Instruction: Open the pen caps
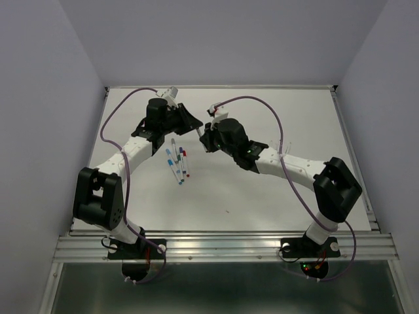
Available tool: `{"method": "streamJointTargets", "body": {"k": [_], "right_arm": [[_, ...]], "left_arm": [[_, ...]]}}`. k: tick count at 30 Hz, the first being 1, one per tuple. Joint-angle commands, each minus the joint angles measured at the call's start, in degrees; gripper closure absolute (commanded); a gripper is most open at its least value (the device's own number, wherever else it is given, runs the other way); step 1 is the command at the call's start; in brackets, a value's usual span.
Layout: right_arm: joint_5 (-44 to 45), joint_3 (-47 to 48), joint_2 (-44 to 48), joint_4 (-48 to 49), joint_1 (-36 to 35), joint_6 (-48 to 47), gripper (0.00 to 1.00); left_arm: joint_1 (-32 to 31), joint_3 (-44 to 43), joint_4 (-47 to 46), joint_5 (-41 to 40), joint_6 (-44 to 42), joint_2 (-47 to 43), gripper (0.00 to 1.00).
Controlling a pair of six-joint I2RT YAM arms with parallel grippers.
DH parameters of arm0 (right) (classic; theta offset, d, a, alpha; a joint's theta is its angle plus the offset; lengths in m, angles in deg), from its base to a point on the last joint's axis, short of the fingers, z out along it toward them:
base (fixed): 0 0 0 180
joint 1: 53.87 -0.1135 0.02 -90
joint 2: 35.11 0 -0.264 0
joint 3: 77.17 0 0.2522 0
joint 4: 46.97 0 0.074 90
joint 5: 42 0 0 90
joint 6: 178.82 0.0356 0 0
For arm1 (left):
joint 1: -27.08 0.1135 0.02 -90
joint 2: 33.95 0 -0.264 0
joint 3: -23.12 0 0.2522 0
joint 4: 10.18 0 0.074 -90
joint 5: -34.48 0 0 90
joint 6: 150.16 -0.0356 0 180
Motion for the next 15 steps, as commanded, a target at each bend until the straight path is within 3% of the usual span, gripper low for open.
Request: {"method": "streamJointTargets", "body": {"k": [1,2,6,12,15], "right_arm": [[-0.11,2.71,-0.33,3.13,0.79,-1.01,0.99],[-0.29,2.62,-0.33,3.05,0.79,-0.92,0.99],[-1.61,1.83,-0.15,2.96,0.79,-1.01,0.99],[-11.69,-2.74,0.2,-0.46,0.79,-2.24,0.99],[-16.35,-6.68,0.99,-1.09,0.79,-1.1,0.99]], "left_arm": [[-0.5,-2.86,-1.63,-0.15,-0.47,-3.06,0.94],[-0.5,-2.95,-1.1,-0.5,-0.47,-3.06,1.0],[-0.59,-2.95,-1.54,-1.73,-0.56,-3.23,1.0],[0.64,-8.38,0.83,-14.82,-4.07,-3.42,1.0],[3.96,-11.55,1.36,-14.32,-3.64,-1.93,1.0]]}}
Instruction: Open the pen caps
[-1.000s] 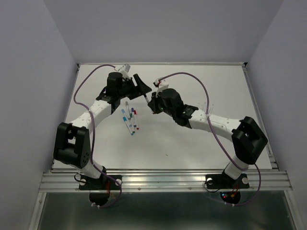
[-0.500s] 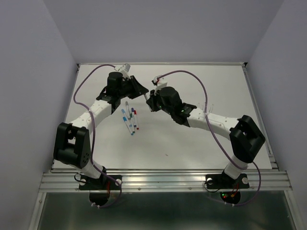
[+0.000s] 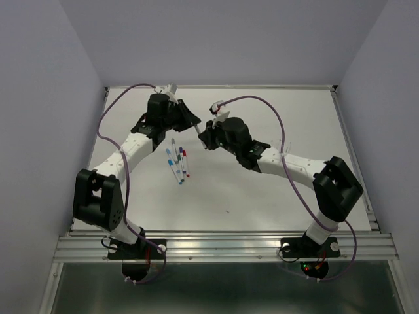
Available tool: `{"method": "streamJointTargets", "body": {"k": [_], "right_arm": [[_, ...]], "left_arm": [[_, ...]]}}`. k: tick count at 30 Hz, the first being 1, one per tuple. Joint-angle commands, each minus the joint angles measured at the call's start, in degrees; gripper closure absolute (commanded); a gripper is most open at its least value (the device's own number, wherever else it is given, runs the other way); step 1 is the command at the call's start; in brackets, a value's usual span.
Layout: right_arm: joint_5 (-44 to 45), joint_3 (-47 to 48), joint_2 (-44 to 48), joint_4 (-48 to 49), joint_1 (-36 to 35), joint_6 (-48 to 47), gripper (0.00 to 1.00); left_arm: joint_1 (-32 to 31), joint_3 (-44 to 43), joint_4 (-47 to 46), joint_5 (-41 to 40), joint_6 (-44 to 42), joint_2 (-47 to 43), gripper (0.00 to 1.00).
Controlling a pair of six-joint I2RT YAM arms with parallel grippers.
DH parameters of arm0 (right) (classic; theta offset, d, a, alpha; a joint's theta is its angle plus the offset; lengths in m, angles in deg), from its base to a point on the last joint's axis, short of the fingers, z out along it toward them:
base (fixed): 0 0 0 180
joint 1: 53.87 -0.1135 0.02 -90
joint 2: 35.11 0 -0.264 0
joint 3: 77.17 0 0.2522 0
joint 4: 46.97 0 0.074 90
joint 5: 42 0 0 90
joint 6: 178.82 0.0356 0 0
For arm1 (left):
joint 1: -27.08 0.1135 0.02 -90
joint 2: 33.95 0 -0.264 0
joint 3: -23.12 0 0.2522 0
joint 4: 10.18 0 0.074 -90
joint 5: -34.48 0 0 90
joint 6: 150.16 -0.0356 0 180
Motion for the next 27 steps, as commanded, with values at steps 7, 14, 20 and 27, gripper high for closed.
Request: {"method": "streamJointTargets", "body": {"k": [7,14,20,27], "right_arm": [[-18.29,-13.36,6.65,-2.63,-0.45,2.3,0.99],[-11.99,-13.11,9.65,-3.68,-0.45,3.36,0.99],[-0.74,-10.99,10.52,-7.98,0.6,3.45,0.99],[1.82,-10.81,12.02,-9.74,3.76,3.1,0.99]], "left_arm": [[12.45,-11.02,-4.69,-7.84,-1.75,-0.42,1.0],[15.01,-11.46,-0.14,-11.96,-3.07,-1.3,1.0],[17.28,-7.6,6.29,-17.5,-4.22,0.54,0.85],[20.8,-3.99,8.67,-18.38,-5.09,6.59,0.85]]}}
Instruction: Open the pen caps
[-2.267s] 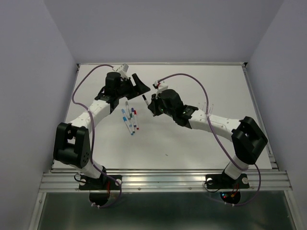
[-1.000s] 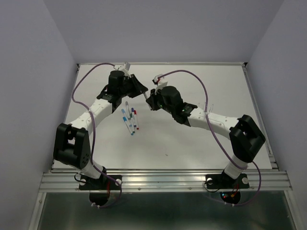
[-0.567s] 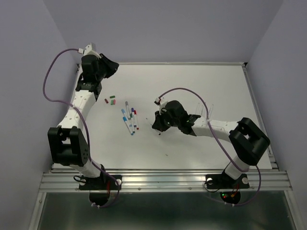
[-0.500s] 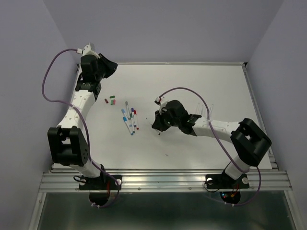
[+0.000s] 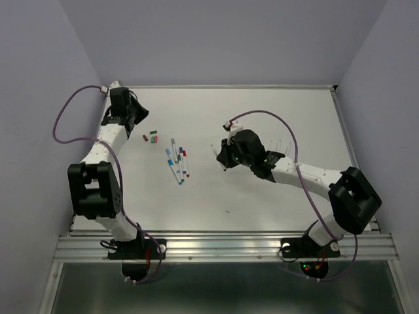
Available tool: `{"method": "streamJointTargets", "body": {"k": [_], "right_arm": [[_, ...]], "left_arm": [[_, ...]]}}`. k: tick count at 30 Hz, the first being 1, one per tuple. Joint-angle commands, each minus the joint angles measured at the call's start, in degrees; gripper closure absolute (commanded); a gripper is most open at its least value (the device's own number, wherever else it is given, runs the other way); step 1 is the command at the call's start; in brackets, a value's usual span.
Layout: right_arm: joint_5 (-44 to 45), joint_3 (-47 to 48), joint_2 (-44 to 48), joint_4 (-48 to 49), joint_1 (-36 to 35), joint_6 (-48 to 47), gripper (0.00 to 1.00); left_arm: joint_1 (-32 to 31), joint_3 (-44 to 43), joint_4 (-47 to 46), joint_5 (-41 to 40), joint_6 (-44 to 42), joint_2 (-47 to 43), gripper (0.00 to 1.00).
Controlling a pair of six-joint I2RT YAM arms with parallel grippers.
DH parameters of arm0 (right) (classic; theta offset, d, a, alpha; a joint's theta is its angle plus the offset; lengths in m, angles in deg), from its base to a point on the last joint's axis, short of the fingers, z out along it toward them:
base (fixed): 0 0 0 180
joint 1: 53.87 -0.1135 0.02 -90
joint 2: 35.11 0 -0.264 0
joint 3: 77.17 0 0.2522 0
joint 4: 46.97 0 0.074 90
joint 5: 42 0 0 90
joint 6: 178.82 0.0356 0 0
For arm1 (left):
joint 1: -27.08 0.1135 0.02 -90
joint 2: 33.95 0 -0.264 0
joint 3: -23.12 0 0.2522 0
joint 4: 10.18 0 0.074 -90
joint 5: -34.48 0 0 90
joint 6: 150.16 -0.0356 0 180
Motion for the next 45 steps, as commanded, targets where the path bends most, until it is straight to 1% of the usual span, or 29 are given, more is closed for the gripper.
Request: {"method": "streamJointTargets", "body": {"k": [1,6,12,15,17,18,21,28,32,36,37,38,39,40,42,43,45], "right_arm": [[4.53,1.97,2.71,-0.74,1.47,-0.01,0.99],[5.24,1.1,3.41,-1.18,3.32,0.6,0.99],[5.16,0.65,3.5,-1.79,4.46,0.61,0.99],[5.24,0.65,3.41,-1.97,4.46,0.43,0.99],[5.24,0.74,3.33,-1.97,4.98,0.6,0.99],[5.16,0.74,3.24,-2.06,4.99,0.61,0.99],[5.24,0.83,3.15,-2.15,4.99,0.61,0.99],[5.24,0.65,3.41,-2.06,5.51,0.52,0.99],[6.55,0.48,3.94,-2.06,5.51,0.6,0.99],[8.75,0.56,4.03,-2.93,6.65,2.1,0.99],[9.54,0.74,3.86,-3.2,7.18,2.45,0.99],[11.55,0.83,3.68,-4.51,7.7,3.41,0.99],[12.61,0.92,3.42,-6.09,7.71,3.85,0.99],[14.36,0.92,3.33,-6.71,8.49,4.29,0.99],[15.61,0.74,2.98,-7.85,9.9,6.14,0.99],[16.83,0.57,2.63,-8.73,10.43,6.93,0.99],[17.19,0.04,2.27,-9.79,12.27,8.25,0.99]], "left_arm": [[1.64,2.18,1.94,-2.37,-1.95,3.56,0.85],[2.69,-0.36,2.81,-1.58,-2.91,10.58,0.85],[2.7,-1.95,3.6,-1.31,-3.0,14.64,0.85],[2.7,-1.95,3.52,-1.66,-2.83,14.65,0.77],[2.78,-1.95,3.78,-1.93,-2.83,14.73,0.74],[2.7,-1.87,3.87,-2.1,-2.83,14.73,0.7],[2.7,-1.86,4.22,-2.19,-2.91,14.82,0.65],[2.7,-1.6,4.66,-1.58,-2.91,14.47,0.6],[2.78,-1.16,4.4,-0.61,-3.0,12.2,0.59],[2.7,-0.64,3.96,0.88,-3.18,8.94,0.49],[2.7,-0.37,3.78,1.84,-3.26,8.15,0.41],[2.78,0.24,3.17,2.29,-3.35,7.27,0.37],[2.7,0.94,2.99,3.34,-3.61,5.44,0.29],[2.7,1.38,2.47,4.04,-3.79,4.46,0.27],[2.7,1.83,2.2,5.45,-4.49,2.09,0.16],[2.7,2.0,2.46,6.67,-4.93,1.56,0.01],[2.7,2.18,2.46,7.82,-5.29,-0.2,0.01]]}}
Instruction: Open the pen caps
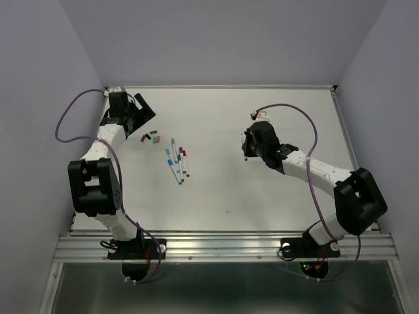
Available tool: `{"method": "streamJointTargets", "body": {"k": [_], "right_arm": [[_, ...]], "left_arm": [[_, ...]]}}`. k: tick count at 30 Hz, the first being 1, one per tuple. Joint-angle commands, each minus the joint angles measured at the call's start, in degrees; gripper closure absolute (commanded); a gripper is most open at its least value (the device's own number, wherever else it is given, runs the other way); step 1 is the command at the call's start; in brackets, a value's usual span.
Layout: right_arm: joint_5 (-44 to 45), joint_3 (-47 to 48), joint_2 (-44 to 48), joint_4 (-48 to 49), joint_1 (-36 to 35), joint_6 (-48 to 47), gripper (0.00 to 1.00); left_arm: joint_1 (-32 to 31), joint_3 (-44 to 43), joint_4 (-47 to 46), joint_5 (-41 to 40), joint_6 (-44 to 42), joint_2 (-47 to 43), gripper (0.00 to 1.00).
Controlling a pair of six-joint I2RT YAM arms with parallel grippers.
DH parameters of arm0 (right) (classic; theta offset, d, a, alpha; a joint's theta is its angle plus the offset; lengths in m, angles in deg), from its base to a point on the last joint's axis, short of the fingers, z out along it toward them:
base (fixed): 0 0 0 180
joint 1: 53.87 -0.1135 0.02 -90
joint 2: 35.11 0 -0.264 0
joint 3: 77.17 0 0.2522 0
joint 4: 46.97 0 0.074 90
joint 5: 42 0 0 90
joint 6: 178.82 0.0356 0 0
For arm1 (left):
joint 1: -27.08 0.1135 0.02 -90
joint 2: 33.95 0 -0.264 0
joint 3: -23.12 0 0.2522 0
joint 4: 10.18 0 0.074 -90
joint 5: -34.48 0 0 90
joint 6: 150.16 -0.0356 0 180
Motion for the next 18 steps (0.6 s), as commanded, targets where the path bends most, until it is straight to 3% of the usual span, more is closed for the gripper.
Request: {"method": "streamJointTargets", "body": {"k": [1,5,18], "right_arm": [[5.32,-0.01,-0.2,-2.88,3.25,4.03,0.99],[11.29,0.96,-2.57,-6.49,5.63,6.76,0.98],[16.05,5.09,-11.45,-7.28,8.7,7.02,0.95]], "left_arm": [[0.23,1.11,-1.6,4.31,-1.88,-5.34,0.01],[0.23,2.16,-1.78,4.05,-1.88,-8.86,0.01],[0.31,3.92,-1.69,2.91,-1.79,-13.08,0.01]]}}
